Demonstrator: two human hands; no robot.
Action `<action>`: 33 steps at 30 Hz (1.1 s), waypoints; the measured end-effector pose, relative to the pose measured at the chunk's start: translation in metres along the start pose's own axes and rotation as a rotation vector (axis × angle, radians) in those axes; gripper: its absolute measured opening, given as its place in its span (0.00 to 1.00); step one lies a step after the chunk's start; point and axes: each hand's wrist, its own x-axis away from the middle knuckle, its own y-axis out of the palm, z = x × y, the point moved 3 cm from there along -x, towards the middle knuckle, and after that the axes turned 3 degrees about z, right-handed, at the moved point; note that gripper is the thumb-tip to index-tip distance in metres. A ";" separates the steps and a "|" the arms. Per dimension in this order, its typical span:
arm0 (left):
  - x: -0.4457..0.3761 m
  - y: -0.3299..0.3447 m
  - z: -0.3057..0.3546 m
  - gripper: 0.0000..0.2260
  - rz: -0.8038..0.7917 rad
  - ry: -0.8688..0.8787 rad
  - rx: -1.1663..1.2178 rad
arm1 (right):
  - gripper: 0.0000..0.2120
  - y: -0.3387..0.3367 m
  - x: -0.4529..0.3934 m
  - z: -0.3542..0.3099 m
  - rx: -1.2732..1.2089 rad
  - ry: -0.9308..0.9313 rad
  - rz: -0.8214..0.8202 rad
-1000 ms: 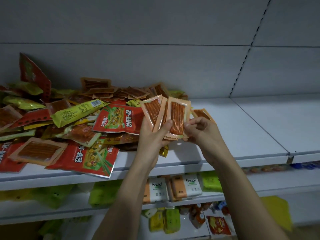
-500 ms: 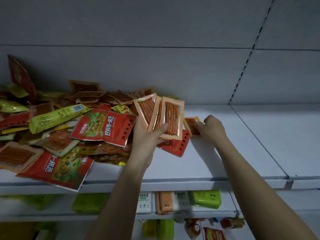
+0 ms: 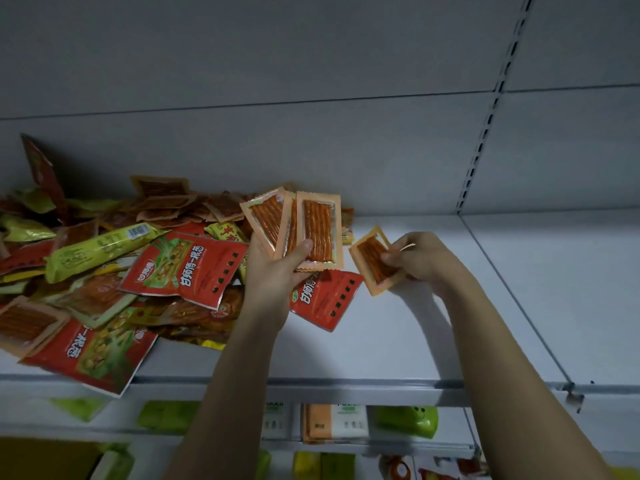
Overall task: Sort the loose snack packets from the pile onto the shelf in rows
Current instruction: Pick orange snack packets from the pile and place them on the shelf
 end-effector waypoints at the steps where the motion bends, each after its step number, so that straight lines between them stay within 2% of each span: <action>1: 0.000 0.000 -0.001 0.25 -0.005 -0.005 0.002 | 0.06 -0.007 0.007 -0.003 -0.168 -0.011 0.002; 4: 0.001 0.004 -0.002 0.27 -0.047 -0.001 0.026 | 0.04 -0.020 0.036 -0.018 -0.605 -0.068 -0.009; 6: 0.001 0.011 -0.002 0.27 -0.099 0.002 0.057 | 0.06 -0.019 0.054 -0.030 -0.761 -0.099 -0.033; 9: 0.003 0.027 -0.002 0.28 -0.193 0.002 0.098 | 0.08 -0.014 0.077 -0.038 -0.701 -0.141 0.025; 15: 0.030 0.075 -0.021 0.25 -0.458 -0.065 0.233 | 0.07 -0.032 0.119 -0.009 -0.443 -0.112 0.345; 19: 0.068 0.105 -0.038 0.25 -0.604 -0.146 0.187 | 0.08 -0.056 0.156 0.017 -0.393 -0.042 0.427; 25: 0.119 0.170 -0.049 0.25 -0.789 -0.176 0.125 | 0.12 -0.117 0.209 0.044 -0.473 -0.063 0.543; 31: 0.196 0.259 -0.068 0.24 -0.945 -0.129 0.070 | 0.08 -0.206 0.260 0.095 -0.484 -0.154 0.767; 33: 0.228 0.293 -0.077 0.20 -0.993 -0.117 0.068 | 0.08 -0.240 0.280 0.115 -0.488 -0.176 0.823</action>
